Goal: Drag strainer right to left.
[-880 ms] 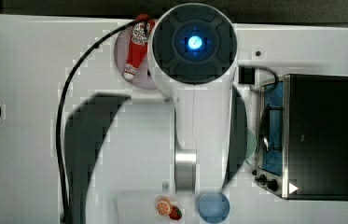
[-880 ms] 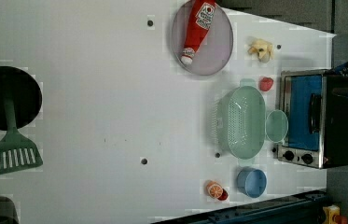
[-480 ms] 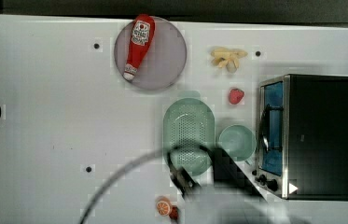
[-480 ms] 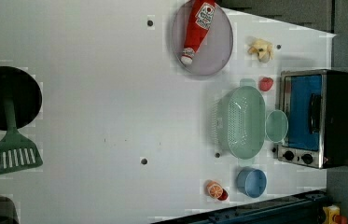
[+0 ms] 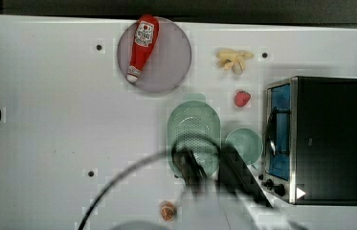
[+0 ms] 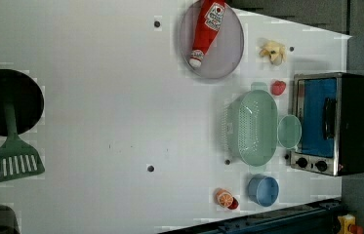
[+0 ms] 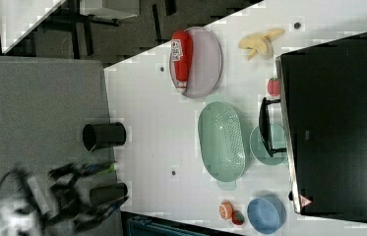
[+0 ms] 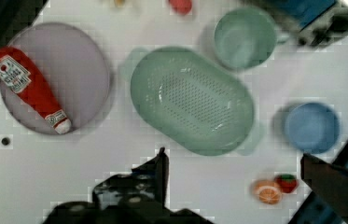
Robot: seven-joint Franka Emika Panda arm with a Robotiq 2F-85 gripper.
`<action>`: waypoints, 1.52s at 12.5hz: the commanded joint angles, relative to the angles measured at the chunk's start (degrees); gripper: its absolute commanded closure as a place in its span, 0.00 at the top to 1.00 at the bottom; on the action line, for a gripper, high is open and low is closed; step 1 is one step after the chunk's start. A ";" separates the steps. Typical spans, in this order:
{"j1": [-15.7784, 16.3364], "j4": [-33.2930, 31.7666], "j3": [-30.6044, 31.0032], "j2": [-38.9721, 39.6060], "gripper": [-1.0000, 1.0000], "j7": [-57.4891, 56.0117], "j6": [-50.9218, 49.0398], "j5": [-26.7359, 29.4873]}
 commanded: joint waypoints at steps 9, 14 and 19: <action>0.10 -13.96 2.24 32.94 1.00 24.36 37.61 -0.85; 0.55 -13.78 2.35 44.84 1.00 34.54 52.49 -0.78; 2.14 -13.78 3.69 50.58 1.00 37.65 59.28 -0.78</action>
